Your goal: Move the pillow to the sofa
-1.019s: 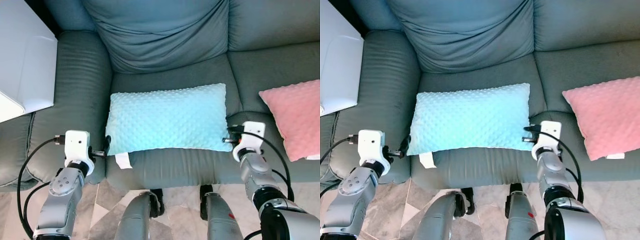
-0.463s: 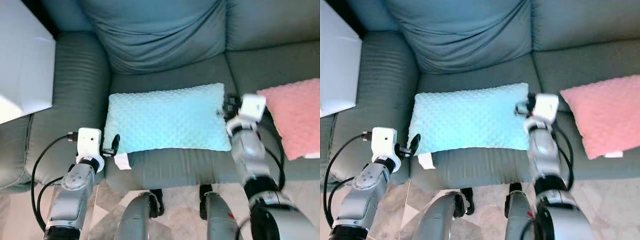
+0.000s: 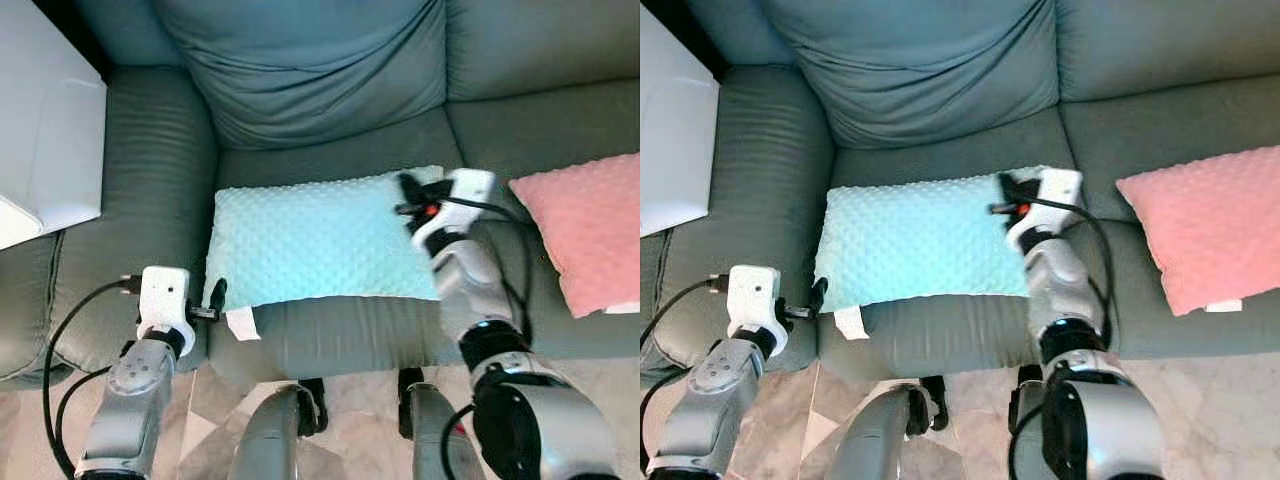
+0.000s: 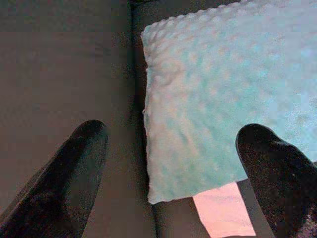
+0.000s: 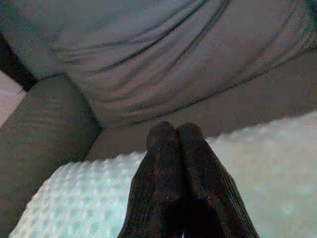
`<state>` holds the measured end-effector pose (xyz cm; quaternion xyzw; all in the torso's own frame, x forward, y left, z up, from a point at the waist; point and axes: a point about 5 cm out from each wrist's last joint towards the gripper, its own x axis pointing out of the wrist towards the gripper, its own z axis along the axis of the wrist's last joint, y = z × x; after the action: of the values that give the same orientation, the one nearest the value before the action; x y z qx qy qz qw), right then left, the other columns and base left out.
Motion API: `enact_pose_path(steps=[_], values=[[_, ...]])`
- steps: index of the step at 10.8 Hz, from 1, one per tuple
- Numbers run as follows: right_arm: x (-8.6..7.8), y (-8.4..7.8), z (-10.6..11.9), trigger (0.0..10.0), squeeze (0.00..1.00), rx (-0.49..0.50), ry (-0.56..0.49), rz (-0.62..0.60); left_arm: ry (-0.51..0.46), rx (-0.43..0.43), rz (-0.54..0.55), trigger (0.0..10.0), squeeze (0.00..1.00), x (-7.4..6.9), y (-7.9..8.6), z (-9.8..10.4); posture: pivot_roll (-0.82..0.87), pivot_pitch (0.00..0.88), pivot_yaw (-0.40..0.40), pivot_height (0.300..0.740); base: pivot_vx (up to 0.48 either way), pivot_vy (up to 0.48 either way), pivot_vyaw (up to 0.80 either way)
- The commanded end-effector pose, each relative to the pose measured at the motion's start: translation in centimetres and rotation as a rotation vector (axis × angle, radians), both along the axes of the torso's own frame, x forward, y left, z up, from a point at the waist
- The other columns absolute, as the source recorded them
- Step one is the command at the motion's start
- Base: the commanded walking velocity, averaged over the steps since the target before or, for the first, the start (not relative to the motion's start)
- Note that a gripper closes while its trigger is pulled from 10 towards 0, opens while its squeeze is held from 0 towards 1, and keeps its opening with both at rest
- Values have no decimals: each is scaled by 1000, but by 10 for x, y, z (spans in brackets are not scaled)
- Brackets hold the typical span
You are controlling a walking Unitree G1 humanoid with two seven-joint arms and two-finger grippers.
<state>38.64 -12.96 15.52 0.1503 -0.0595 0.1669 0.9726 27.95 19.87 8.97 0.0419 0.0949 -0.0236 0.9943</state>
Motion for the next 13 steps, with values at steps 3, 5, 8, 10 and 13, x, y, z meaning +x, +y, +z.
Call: enact_pose_path(steps=[3,5,8,10,13], values=[[-18,-5,-61,3255,0,83,297,-7,45,6,17,10000,0,-14,7,-7,137,486,236,740,0,0,0],[-32,-15,-86,3333,0,20,405,-30,49,13,23,10000,0,-16,11,-7,144,491,239,740,0,0,0],[-44,-32,-106,3098,0,-69,489,-93,45,10,17,10000,0,-14,9,-5,148,490,242,740,0,0,0],[-50,-39,-113,2824,0,-102,514,-128,47,13,17,10000,0,-15,10,-4,152,491,244,740,0,0,0],[-55,-56,-119,3569,0,-199,543,-197,44,17,18,10000,0,-15,10,-3,162,494,247,740,0,0,0]])
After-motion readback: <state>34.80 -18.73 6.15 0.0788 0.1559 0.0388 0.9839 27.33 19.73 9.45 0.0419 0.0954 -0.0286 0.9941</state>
